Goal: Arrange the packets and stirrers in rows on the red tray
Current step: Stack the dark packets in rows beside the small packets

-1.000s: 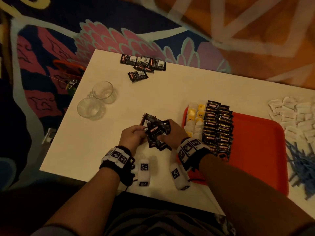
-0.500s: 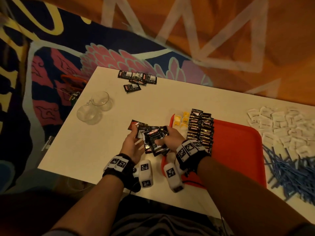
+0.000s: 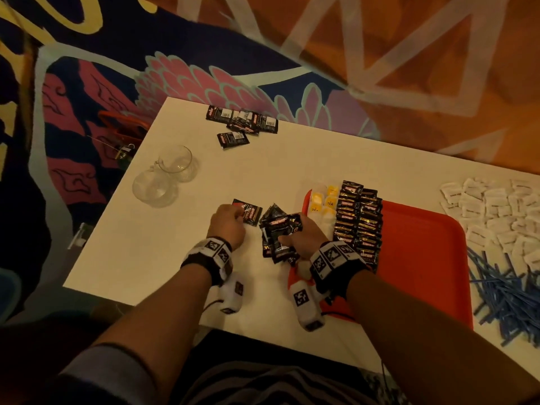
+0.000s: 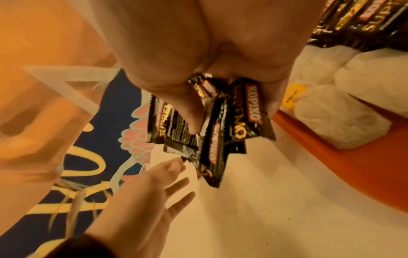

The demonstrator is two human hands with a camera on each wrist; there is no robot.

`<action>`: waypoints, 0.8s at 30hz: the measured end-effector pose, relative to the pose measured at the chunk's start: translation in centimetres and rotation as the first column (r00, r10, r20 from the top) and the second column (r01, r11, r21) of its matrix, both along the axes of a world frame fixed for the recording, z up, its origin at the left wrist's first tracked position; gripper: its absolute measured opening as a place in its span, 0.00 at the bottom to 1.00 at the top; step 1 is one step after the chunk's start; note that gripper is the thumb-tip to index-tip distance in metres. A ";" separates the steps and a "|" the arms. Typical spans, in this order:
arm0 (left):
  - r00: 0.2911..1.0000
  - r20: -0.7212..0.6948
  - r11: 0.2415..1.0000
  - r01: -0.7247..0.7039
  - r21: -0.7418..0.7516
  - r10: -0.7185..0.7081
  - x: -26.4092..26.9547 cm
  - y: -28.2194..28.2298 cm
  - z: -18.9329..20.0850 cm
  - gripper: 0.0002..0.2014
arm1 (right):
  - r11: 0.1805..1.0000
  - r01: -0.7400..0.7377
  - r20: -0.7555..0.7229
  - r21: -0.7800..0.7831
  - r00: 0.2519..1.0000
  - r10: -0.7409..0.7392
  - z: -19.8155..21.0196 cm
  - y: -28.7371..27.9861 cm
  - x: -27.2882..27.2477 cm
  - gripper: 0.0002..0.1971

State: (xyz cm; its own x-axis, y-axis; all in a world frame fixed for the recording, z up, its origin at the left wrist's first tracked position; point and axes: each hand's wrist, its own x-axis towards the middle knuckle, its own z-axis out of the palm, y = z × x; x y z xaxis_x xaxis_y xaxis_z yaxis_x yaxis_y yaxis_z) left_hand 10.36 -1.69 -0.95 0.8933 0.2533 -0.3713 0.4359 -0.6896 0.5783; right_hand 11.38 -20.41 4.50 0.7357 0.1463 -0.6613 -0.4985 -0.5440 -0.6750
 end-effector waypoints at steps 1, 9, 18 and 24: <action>0.991 -0.007 0.985 0.130 0.110 -0.130 0.8 0.7 -0.9 0.17 | 0.998 0.050 -0.012 0.023 0.999 -0.050 0.1 -0.2 0.1 0.16; 0.780 -0.274 0.651 0.622 0.435 -0.562 4.9 1.2 -3.1 0.26 | 0.967 0.217 -0.116 0.130 0.972 -0.203 -0.2 -1.6 0.2 0.18; 0.977 -0.194 0.827 -0.176 -0.534 0.082 2.4 -1.0 0.8 0.05 | 0.927 0.367 -0.055 0.075 0.930 -0.363 -0.9 -2.2 1.2 0.17; 0.963 -0.183 0.777 -0.269 -0.569 0.199 1.0 -6.7 4.4 0.14 | 0.906 0.342 -0.013 0.248 0.937 -0.350 1.9 -1.8 1.6 0.10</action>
State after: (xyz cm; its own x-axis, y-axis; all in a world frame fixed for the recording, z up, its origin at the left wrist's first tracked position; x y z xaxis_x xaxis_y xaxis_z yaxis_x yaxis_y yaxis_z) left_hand 11.38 -8.42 3.42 0.7812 0.1532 -0.6051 0.6217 -0.1045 0.7762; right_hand 12.96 -22.22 6.43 0.7886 0.0323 -0.6141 -0.6025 -0.1588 -0.7821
